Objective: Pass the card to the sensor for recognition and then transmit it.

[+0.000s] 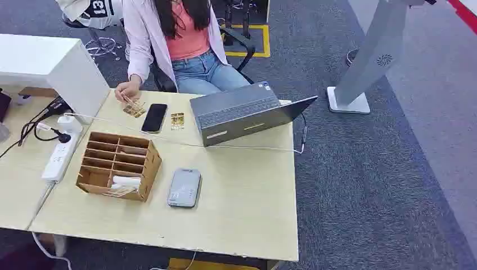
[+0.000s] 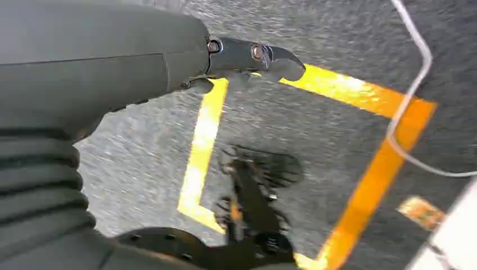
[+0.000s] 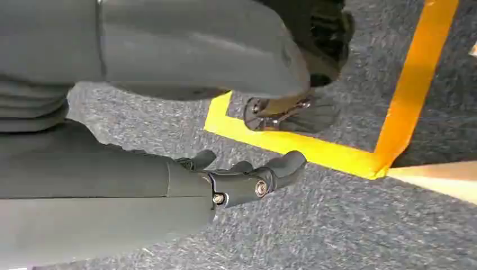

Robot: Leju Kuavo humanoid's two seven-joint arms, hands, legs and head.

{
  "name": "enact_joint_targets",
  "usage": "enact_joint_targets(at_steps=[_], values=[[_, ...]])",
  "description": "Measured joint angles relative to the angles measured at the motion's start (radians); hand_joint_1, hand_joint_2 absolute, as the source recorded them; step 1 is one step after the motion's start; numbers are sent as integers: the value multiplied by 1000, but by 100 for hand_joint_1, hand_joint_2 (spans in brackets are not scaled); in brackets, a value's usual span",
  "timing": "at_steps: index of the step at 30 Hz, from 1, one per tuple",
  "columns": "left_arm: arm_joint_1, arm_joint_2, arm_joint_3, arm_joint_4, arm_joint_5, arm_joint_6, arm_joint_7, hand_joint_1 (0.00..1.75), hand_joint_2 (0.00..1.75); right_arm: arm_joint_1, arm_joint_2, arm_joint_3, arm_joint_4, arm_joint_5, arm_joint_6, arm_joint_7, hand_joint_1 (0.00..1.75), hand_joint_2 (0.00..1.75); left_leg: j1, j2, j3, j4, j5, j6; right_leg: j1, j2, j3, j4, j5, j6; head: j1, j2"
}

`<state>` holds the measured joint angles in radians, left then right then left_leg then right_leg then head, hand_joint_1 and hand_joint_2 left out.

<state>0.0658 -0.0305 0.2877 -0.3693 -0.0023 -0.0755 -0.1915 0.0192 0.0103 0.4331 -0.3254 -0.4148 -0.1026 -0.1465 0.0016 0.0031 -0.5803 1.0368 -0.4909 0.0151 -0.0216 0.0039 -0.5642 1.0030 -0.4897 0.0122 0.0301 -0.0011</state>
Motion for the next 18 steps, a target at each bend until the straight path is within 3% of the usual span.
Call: enact_joint_targets(at_steps=[3, 4, 11, 18], values=[[-12, -6, 47, 0, -4, -18, -38, 0, 175, -15, 0, 70, 14, -69, -18, -19, 0, 0, 0, 0, 0, 0, 0, 0, 0, 0, 0, 0, 0, 0, 0, 0], [-17, -8, 59, 1, -4, -22, -49, 0, 175, -20, 0, 88, 18, -87, -24, -25, 0, 175, 0, 0, 0, 0, 0, 0, 0, 0, 0, 0, 0, 0, 0, 0], [-50, -23, 169, 3, -18, -70, -145, 0, 175, -50, 2, 245, 55, -235, -70, -47, 0, 175, 0, 0, 0, 0, 0, 0, 0, 0, 0, 0, 0, 0, 0, 0], [-61, -66, 248, -63, -38, -140, -218, 0, 175, -67, 3, 389, 90, -355, -121, -12, 0, 175, 0, 0, 0, 0, 0, 0, 0, 0, 0, 0, 0, 0, 0, 0]])
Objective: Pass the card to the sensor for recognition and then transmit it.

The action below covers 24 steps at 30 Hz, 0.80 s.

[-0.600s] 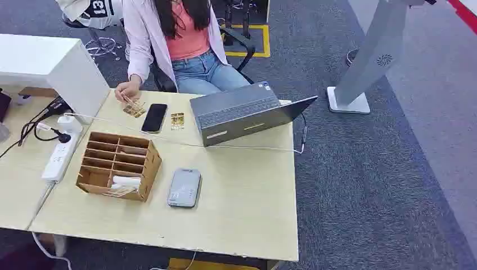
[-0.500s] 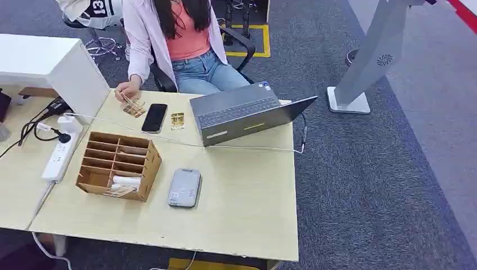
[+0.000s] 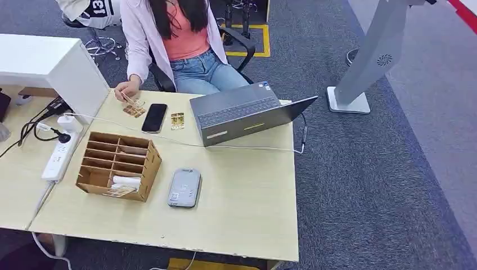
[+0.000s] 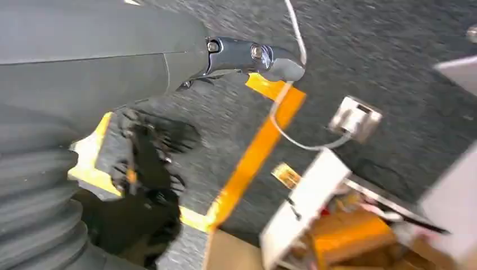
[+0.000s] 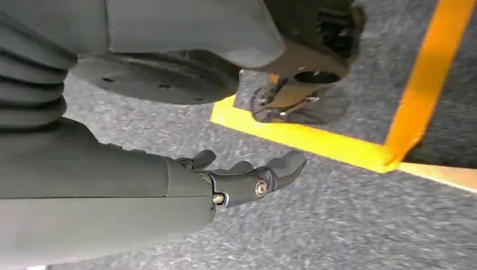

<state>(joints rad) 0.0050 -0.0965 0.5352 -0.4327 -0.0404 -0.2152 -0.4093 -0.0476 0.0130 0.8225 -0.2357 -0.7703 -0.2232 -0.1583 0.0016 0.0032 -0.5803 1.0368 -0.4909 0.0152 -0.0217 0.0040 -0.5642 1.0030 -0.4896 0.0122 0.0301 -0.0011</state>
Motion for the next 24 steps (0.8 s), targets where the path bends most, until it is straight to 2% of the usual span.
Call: enact_joint_targets(at_steps=[14, 16, 22, 23, 24], values=[[35, -122, 90, -344, -4, -145, -35, 0, 175, -45, 0, 230, 51, -188, -71, 148, 0, 175, 0, 0, 1, 0, 0, 0, 0, 0, 0, 0, 0, 0, 0, 0], [38, -128, 90, -359, -1, -153, -41, 0, 175, -53, 0, 237, 51, -201, -72, 160, 0, 175, 0, 0, 1, 0, 0, 0, 0, 0, 0, 0, 0, 0, 0, 0], [90, -173, 77, -552, 21, -162, -43, 0, 175, -73, 0, 304, 61, -253, -87, 222, 0, 175, 0, 1, 1, 0, 0, 0, 0, 0, 0, 0, 1, -1, 0, 0], [98, -177, 71, -580, 25, -162, -43, 0, 175, -75, 0, 312, 62, -260, -88, 232, 0, 0, 0, 1, 1, 0, 0, 0, 0, 0, 0, 0, 1, -1, 0, 0], [105, -182, 62, -615, 29, -161, -43, 0, 175, -77, 0, 319, 63, -267, -88, 242, 0, 0, 0, 1, 1, 0, 0, 0, 0, 0, 0, 0, 1, -1, 0, 0]])
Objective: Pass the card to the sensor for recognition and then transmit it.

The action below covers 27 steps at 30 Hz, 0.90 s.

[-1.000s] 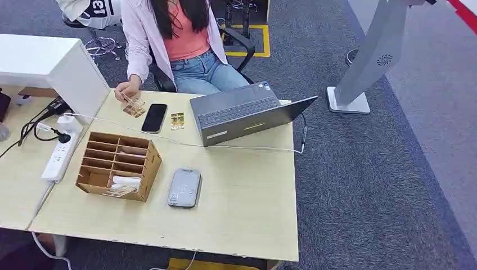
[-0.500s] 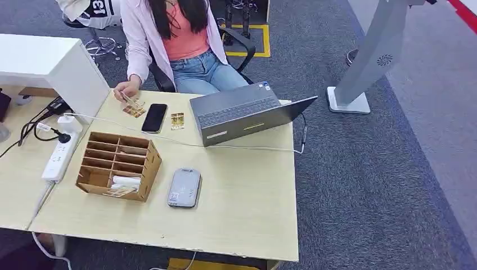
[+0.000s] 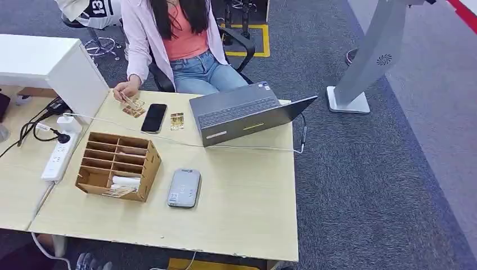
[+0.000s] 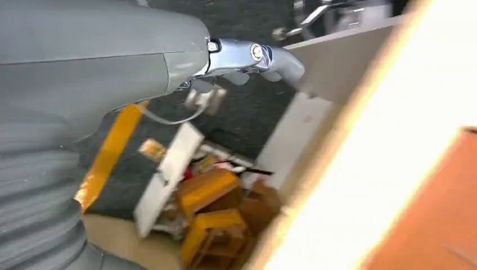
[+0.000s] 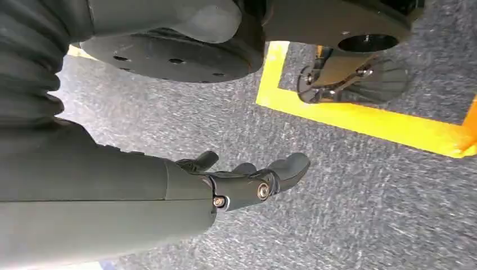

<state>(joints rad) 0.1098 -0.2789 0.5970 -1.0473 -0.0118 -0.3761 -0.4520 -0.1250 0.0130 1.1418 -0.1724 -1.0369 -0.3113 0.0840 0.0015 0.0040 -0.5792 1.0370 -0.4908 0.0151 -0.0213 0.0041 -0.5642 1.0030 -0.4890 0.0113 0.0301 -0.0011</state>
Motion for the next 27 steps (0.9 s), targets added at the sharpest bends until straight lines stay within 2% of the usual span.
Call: enact_joint_targets(at_steps=[10, 17, 21, 27], values=[[83, -17, -130, -342, 18, 46, 0, 0, 175, 12, 0, 69, 21, -52, -10, 61, 0, 0, 0, -1, 0, 0, 0, 0, 0, 0, 1, 0, 0, 0, 0, 0], [140, -9, -245, -569, 19, 115, -19, 0, 175, 21, 0, 108, 30, -77, -13, 91, 0, 0, 0, -1, 0, 0, 0, 0, 0, 0, 1, 0, 0, 0, 0, 0], [137, 20, -296, -669, 17, 180, -19, 0, 175, 20, 0, 136, 35, -84, -12, 106, 0, 0, 0, 0, 0, 0, 0, 0, 0, 0, 0, 0, 0, 0, 0, 0], [49, 114, -372, -752, -38, 328, -14, 0, 175, 13, 0, 195, 40, -81, 2, 121, 0, 0, 0, 0, 0, 0, 2, -2, 1, 0, 0, 0, 1, -1, 0, 0]])
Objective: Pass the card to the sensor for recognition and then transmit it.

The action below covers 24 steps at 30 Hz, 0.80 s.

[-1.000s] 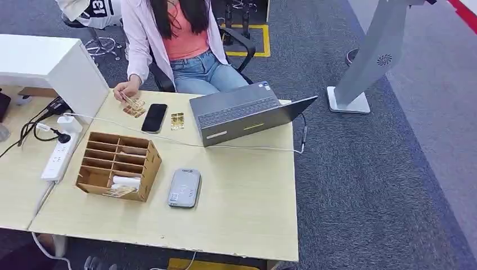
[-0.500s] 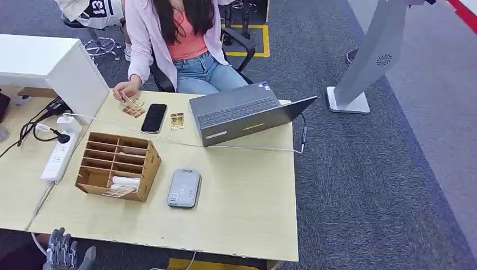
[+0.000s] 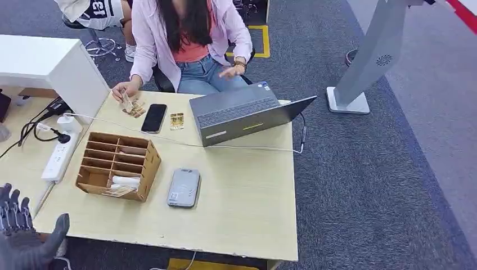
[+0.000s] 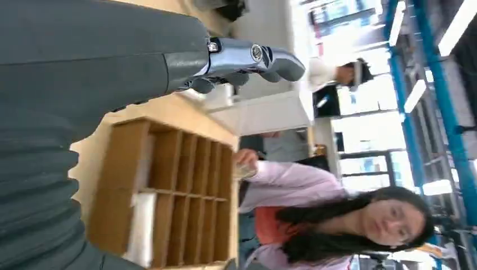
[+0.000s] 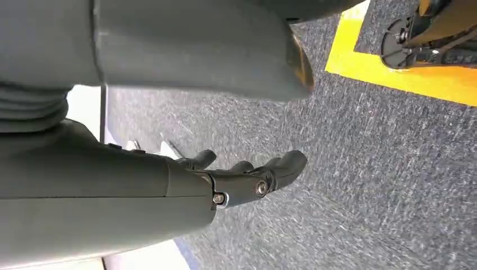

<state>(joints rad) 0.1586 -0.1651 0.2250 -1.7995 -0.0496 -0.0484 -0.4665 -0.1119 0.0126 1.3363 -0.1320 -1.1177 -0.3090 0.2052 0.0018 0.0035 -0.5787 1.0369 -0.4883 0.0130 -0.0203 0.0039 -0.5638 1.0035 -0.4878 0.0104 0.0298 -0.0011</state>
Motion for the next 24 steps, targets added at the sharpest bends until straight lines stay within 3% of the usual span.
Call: enact_joint_targets(at_steps=[2, 4, 7, 12, 15, 17, 22, 24], values=[[-37, 38, -35, -26, -31, 76, 6, 0, 175, -2, 0, 23, 2, 4, 6, 7, 0, 0, 1, 0, -1, 0, 1, 0, 1, 0, 0, 0, 0, 0, 1, 0], [-63, 71, -61, -50, -87, 199, 21, 0, 175, -6, 0, 45, 5, 10, 17, 10, 0, 0, 1, 0, 0, 0, 1, 0, 1, 0, 0, 0, 0, 0, 1, 0], [-163, 122, -81, -27, -260, 327, 83, 0, 175, -8, 0, 76, 7, 36, 35, 8, 0, 0, 1, -4, -2, 1, 3, 1, 1, -3, -3, 0, 1, 0, 2, 0], [-520, 261, -134, 248, -526, 370, 244, 0, 175, -29, 0, 130, 7, 71, 56, 0, 0, 0, 1, -8, -4, 0, 10, -2, 2, -8, -3, 1, 6, -2, 1, 0], [-730, 345, -201, 481, -812, 441, 362, 0, 175, -33, 0, 158, 8, 84, 57, -2, 0, 0, 2, -2, -6, 0, 12, -4, 2, -2, -6, 1, 11, -4, 2, 0], [-828, 386, -237, 602, -904, 467, 386, 0, 175, -33, 0, 174, 8, 88, 57, -2, 0, 0, 2, 3, -6, 0, 12, -4, 2, 3, -7, 2, 12, -4, 1, 0], [-914, 431, -278, 763, -925, 485, 394, 0, 175, -32, 0, 195, 8, 90, 57, -2, 0, 0, 2, 5, -7, 0, 12, -4, 2, 6, -9, 2, 13, -4, 1, 0], [-925, 444, -294, 793, -985, 486, 435, 0, 175, -33, 0, 200, 8, 91, 56, -2, 0, 0, 2, 5, -8, 0, 12, -4, 2, 6, -10, 2, 12, -4, 1, 0]])
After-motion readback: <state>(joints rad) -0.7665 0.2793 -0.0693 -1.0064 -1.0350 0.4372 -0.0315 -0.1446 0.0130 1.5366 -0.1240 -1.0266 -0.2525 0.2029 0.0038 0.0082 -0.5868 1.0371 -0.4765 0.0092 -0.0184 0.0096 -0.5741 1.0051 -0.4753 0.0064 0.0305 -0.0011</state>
